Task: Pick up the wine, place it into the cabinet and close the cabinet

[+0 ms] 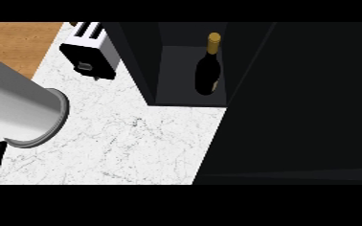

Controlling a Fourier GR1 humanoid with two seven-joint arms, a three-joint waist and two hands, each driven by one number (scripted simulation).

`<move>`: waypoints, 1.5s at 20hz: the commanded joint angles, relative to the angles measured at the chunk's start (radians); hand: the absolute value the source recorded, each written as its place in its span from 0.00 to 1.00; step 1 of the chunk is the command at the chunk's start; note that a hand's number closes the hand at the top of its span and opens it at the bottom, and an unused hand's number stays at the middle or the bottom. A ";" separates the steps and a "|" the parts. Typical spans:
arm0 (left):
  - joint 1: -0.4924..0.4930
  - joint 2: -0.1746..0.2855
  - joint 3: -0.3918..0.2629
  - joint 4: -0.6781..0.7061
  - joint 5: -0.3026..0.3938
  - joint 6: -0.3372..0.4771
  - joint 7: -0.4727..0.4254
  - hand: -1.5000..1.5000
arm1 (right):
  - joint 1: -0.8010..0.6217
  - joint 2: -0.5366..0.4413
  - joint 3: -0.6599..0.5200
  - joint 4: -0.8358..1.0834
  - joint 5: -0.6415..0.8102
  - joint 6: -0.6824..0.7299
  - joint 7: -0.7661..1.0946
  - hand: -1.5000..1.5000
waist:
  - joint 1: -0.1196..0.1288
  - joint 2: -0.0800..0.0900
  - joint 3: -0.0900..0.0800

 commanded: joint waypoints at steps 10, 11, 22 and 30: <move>0.177 0.044 0.290 0.044 0.131 -0.312 0.020 0.00 | -0.512 0.027 0.236 0.317 0.234 -0.442 0.021 1.00 | 0.012 0.003 0.000; 0.150 0.027 0.258 0.020 0.112 -0.270 0.035 0.00 | -0.608 0.027 0.157 0.380 0.157 -0.468 0.028 1.00 | 0.013 0.008 0.000; 0.164 0.001 0.377 -0.017 0.166 -0.337 0.132 0.00 | -0.959 0.027 -0.092 0.824 0.031 -0.498 -0.112 1.00 | 0.013 0.012 0.002; 0.053 -0.030 0.350 0.021 0.136 -0.324 0.232 0.00 | -0.959 0.005 -0.189 1.022 0.083 -0.401 -0.293 1.00 | -0.016 0.012 0.002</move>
